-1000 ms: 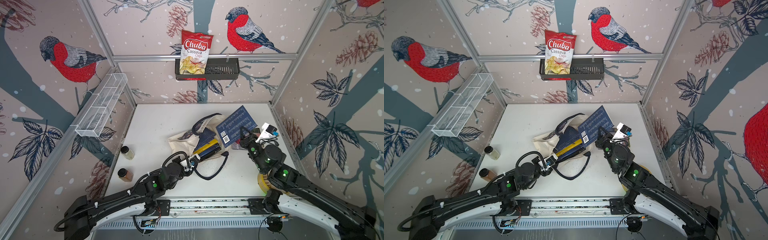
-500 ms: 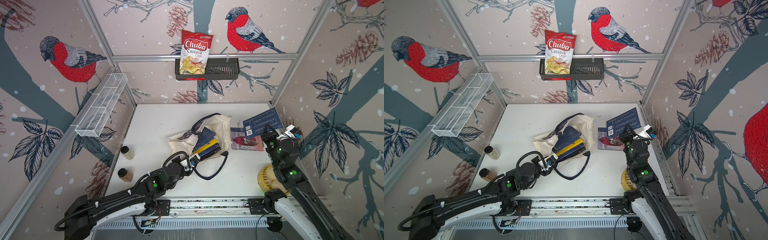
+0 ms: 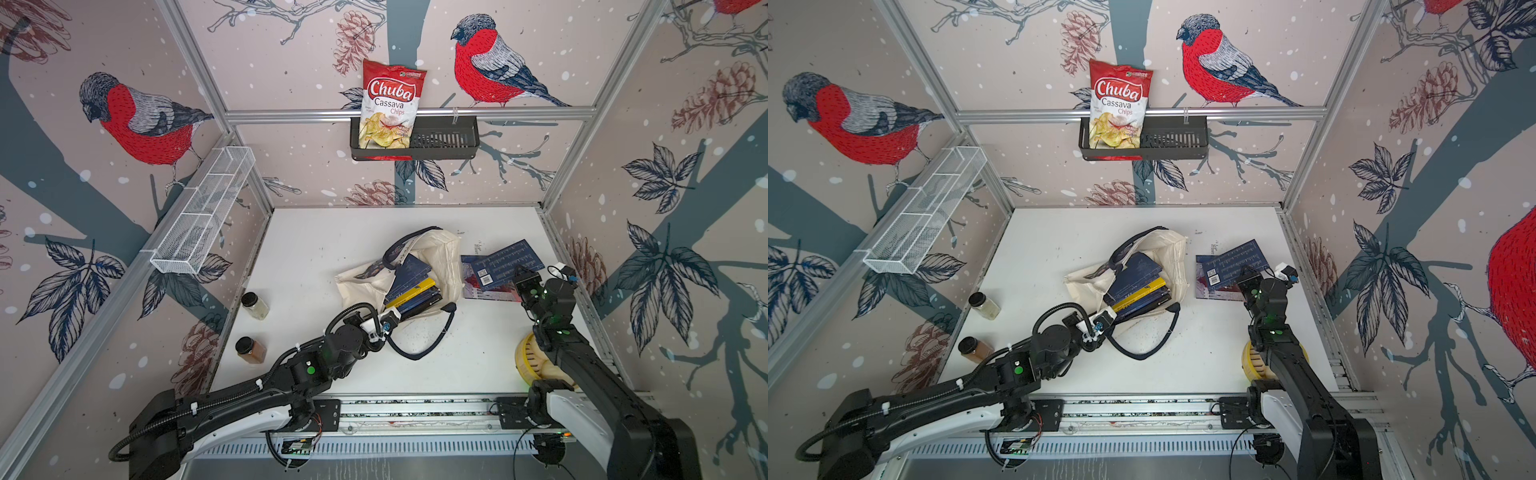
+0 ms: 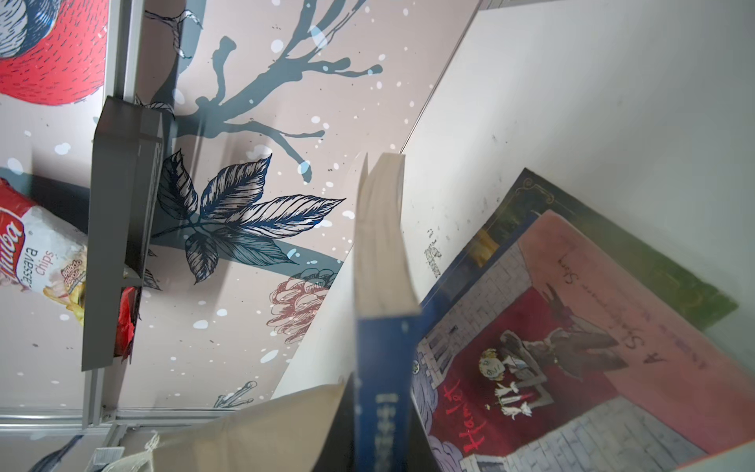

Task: Take out the books from the canvas bag
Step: Place the book on the book.

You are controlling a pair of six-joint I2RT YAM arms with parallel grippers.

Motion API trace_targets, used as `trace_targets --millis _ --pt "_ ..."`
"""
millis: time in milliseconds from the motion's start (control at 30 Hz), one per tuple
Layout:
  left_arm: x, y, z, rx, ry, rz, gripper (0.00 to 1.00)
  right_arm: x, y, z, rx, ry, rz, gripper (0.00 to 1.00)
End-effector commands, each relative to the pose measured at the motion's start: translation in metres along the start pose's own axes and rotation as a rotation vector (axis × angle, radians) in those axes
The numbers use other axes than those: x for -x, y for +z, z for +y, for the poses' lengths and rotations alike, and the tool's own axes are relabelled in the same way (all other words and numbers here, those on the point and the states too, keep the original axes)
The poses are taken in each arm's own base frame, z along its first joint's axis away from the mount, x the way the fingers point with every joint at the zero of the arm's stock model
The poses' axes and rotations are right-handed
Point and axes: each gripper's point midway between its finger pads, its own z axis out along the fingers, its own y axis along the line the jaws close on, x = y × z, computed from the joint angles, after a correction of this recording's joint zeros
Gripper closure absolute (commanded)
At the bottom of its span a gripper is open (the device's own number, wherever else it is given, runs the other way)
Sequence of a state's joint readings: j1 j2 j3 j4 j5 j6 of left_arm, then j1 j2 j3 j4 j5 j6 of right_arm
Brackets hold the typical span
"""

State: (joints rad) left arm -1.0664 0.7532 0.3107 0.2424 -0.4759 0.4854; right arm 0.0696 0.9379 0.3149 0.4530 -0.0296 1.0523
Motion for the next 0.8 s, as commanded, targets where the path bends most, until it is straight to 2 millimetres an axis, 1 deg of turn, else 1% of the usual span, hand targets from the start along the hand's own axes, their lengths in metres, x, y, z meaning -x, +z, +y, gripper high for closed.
trace_targets --millis 0,100,333,367,433,567,600,700,733,767 --pt "0.021 -0.001 0.01 0.038 -0.024 -0.082 1.0 0.005 0.006 0.011 0.059 0.048 -0.027 1.0" --pt "0.02 -0.001 0.01 0.034 -0.025 -0.082 1.0 -0.002 0.013 -0.007 0.009 0.082 -0.022 1.0" --pt "0.021 -0.001 0.008 0.023 -0.03 -0.084 1.0 -0.007 0.021 -0.035 -0.085 0.116 -0.07 1.0" --pt "0.021 -0.001 0.007 0.021 -0.03 -0.085 1.0 -0.009 0.023 -0.038 -0.096 0.123 -0.072 1.0" --pt "0.021 -0.001 0.007 0.019 -0.031 -0.084 1.0 -0.014 0.026 -0.038 -0.092 0.118 -0.06 1.0" --pt "0.022 -0.001 0.007 0.017 -0.033 -0.089 1.0 -0.025 0.031 -0.05 -0.119 0.164 -0.04 1.0" --pt "0.022 -0.001 0.007 0.015 -0.032 -0.089 1.0 -0.031 0.033 -0.06 -0.152 0.174 -0.024 0.97" --pt "0.023 -0.002 0.008 0.017 -0.035 -0.091 1.0 -0.039 0.036 -0.065 -0.158 0.182 -0.002 0.9" --pt "0.023 -0.002 0.008 0.017 -0.035 -0.092 1.0 -0.042 0.035 -0.068 -0.173 0.18 0.001 0.86" --pt "0.023 -0.002 0.008 0.017 -0.036 -0.093 1.0 -0.043 0.033 -0.072 -0.194 0.181 -0.002 0.81"
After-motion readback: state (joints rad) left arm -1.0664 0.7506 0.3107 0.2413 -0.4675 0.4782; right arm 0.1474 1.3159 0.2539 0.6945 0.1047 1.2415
